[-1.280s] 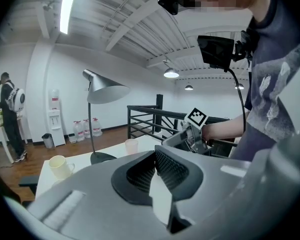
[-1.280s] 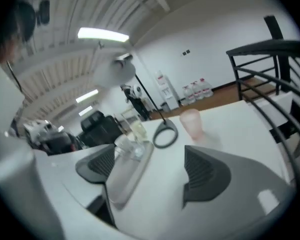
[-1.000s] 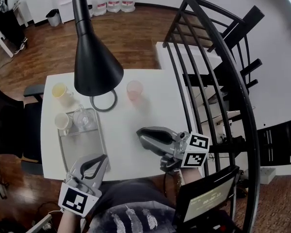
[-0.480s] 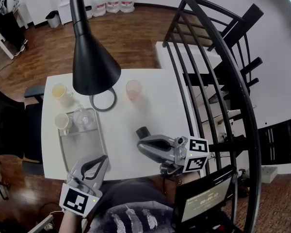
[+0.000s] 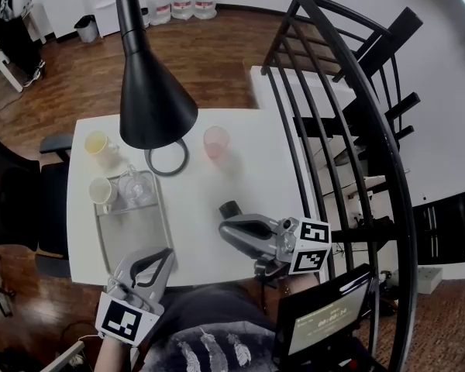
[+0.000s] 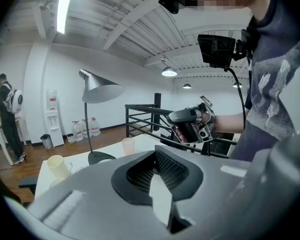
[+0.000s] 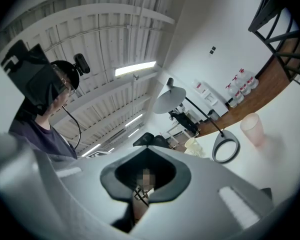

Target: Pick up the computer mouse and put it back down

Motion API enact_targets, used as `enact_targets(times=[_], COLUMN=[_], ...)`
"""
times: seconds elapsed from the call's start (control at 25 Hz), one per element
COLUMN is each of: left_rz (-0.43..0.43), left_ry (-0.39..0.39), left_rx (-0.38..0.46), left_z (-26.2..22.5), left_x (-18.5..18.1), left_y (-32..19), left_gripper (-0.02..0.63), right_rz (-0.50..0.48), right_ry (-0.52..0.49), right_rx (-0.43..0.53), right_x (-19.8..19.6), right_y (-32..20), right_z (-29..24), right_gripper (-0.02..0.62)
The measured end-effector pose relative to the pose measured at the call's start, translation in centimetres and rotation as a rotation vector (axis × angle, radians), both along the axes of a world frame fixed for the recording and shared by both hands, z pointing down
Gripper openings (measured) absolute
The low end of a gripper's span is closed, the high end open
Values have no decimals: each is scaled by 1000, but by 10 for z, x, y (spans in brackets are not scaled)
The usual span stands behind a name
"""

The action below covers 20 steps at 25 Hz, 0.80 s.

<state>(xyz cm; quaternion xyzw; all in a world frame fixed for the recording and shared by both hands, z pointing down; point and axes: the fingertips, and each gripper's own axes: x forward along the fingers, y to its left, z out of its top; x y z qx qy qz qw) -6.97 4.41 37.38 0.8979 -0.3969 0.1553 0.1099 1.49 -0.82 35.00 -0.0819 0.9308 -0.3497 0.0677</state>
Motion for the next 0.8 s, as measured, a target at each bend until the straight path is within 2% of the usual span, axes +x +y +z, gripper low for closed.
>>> enact_targets(times=[0.4,0.8], left_rz=[-7,-1], left_ry=[-4,-13], left_rx=[-9,-14], left_z=[4,12], left_x=[-8,-13], left_y=[6,15], left_gripper=[15,15], right_rz=[58,52], right_ry=[-71,-63], right_rx=[-73,-76], right_x=[-5,-15], right_y=[-6,5], right_z=[3,9], right_gripper=[3,3])
